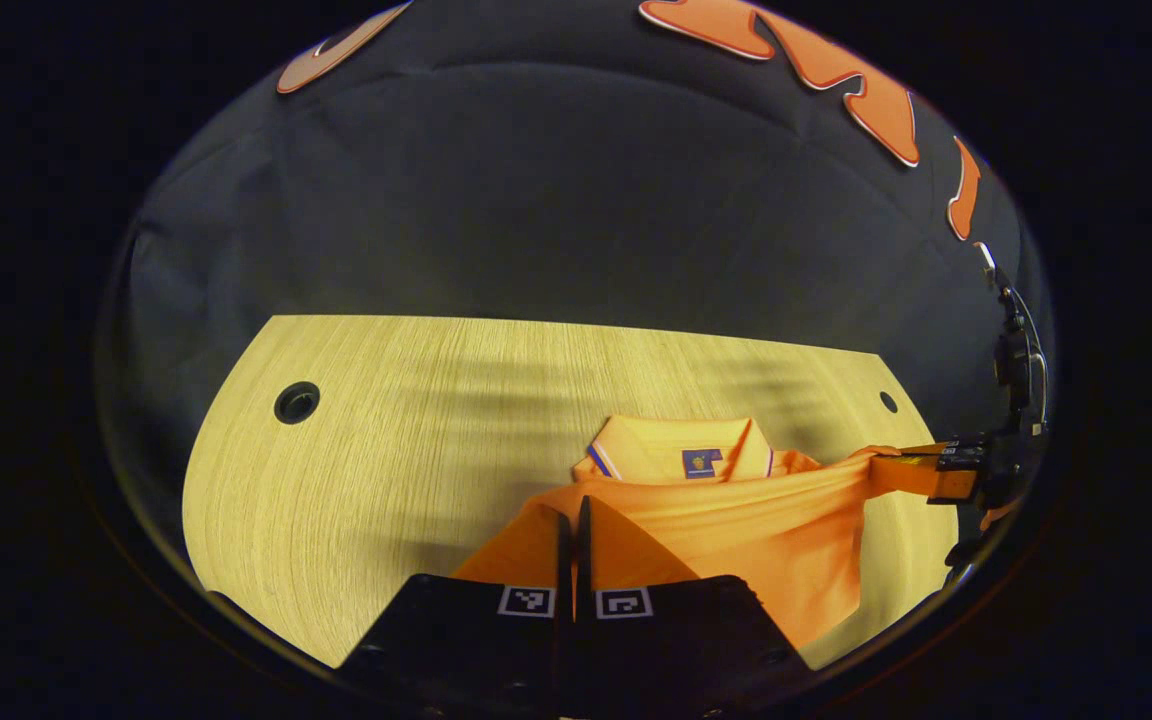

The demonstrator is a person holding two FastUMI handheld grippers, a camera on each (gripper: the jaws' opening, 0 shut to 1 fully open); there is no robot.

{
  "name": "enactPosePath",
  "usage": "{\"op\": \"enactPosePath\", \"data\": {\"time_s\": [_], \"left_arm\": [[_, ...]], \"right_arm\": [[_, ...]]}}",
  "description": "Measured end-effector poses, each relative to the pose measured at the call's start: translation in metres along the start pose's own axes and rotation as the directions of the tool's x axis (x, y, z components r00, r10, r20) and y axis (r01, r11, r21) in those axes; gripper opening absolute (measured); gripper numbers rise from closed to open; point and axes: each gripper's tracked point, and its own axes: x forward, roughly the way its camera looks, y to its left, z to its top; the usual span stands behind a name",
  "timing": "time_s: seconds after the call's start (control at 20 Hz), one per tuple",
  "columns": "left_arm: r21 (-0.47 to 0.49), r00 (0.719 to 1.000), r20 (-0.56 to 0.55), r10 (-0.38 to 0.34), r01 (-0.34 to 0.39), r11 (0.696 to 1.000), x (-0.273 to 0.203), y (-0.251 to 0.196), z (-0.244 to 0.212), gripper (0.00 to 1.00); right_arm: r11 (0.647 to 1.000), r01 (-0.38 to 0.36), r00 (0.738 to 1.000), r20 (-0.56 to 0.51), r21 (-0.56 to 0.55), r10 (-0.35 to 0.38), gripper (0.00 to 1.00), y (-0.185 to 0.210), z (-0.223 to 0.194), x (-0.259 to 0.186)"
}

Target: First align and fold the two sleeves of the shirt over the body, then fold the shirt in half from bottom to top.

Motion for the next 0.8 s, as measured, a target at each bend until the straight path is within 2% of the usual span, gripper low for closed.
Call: {"op": "enactPosePath", "data": {"time_s": [0.2, 0.3, 0.4, 0.5, 0.55, 0.6, 0.65, 0.7, 0.8], "left_arm": [[-0.010, 0.999, -0.028, 0.014, -0.014, 1.000, 0.016, 0.005, -0.010, 0.01], [0.010, 0.998, -0.057, 0.032, -0.031, 0.999, 0.024, 0.011, -0.016, 0.01], [0.024, 0.997, -0.063, 0.041, -0.040, 0.999, 0.027, 0.015, -0.018, 0.06], [0.034, 0.995, -0.067, 0.076, -0.074, 0.997, 0.024, 0.025, -0.018, 0.52], [0.026, 0.995, -0.062, 0.081, -0.080, 0.996, 0.017, 0.026, -0.014, 0.52], [0.018, 0.994, -0.041, 0.102, -0.102, 0.995, 0.019, 0.030, -0.011, 0.67], [0.009, 0.992, -0.009, 0.125, -0.125, 0.992, 0.021, 0.035, -0.005, 0.83], [0.006, 0.990, 0.021, 0.136, -0.136, 0.991, 0.020, 0.039, 0.002, 0.98], [0.021, 0.989, 0.046, 0.142, -0.143, 0.989, 0.007, 0.039, 0.012, 0.98]], "right_arm": [[0.999, 0.027, 1.000, -0.007, 0.019, -0.027, 0.02, 0.002, -0.003, 0.016], [0.999, 0.027, 1.000, -0.012, 0.020, -0.027, 0.06, 0.004, -0.005, 0.021], [0.999, 0.049, 0.999, -0.014, 0.014, -0.049, 0.14, -0.001, -0.005, 0.019], [0.998, 0.066, 0.998, -0.009, 0.006, -0.066, 0.51, -0.007, -0.006, 0.021], [0.997, 0.072, 0.997, -0.007, 0.006, -0.072, 0.70, -0.007, -0.006, 0.021], [0.997, 0.073, 0.997, 0.003, 0.011, -0.073, 0.89, -0.008, -0.003, 0.020], [0.997, 0.069, 0.998, 0.011, 0.018, -0.069, 1.00, -0.006, 0.000, 0.019], [0.998, 0.063, 0.998, 0.022, 0.027, -0.063, 1.00, -0.005, 0.004, 0.017], [0.998, 0.050, 0.998, 0.040, 0.042, -0.052, 1.00, -0.003, 0.009, 0.010]]}}
